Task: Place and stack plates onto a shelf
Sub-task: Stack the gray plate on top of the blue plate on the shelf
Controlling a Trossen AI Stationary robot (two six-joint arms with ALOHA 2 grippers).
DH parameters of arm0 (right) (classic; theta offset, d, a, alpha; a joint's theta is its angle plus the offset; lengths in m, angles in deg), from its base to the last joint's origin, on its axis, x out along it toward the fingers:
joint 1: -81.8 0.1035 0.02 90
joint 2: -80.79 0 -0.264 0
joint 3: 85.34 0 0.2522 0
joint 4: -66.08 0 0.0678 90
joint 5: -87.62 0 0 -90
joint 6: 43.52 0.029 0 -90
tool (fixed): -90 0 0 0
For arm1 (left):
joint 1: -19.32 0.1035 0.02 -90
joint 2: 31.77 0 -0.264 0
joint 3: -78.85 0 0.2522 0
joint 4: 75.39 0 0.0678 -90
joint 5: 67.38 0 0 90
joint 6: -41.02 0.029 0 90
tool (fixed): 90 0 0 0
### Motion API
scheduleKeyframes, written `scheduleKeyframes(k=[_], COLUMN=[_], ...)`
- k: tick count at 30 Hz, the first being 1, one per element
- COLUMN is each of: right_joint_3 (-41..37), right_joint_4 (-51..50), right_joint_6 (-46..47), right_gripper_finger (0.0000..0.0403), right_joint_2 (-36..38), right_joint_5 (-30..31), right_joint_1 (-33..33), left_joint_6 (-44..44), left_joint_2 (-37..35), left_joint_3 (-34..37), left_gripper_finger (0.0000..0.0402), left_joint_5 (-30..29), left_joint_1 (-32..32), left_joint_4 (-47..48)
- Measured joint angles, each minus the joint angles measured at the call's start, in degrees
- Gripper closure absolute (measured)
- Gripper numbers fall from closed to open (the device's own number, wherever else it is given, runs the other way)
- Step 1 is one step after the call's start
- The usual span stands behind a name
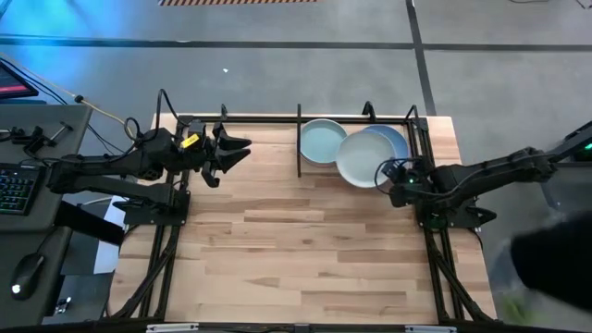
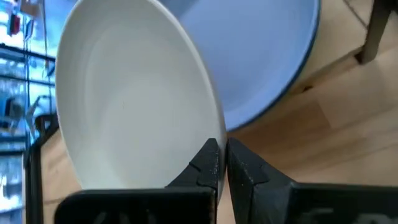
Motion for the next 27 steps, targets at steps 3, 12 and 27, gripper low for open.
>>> scheduleKeyframes(k=[3, 12, 27], right_joint_3=[0.0, 0.0, 0.0], right_joint_4=[0.0, -3.2, -5.5], right_joint_6=[0.1, 0.0, -1.5], right_gripper_finger=[0.0403, 0.0403, 0.0403], right_joint_2=[-0.1, -0.2, -0.2], right_joint_5=[0.3, 1.4, 1.3], right_joint_1=[-2.3, -10.0, -15.5], left_joint_6=[0.0, 0.0, -0.4], left_joint_2=[0.0, 0.0, 0.0], left_joint_3=[0.0, 0.0, 0.0], left_gripper_finger=[0.0259, 0.0259, 0.0259], left_joint_5=[0.0, 0.0, 0.0], left_joint_1=[0.0, 0.0, 0.0], left_joint_4=[0.0, 0.0, 0.0])
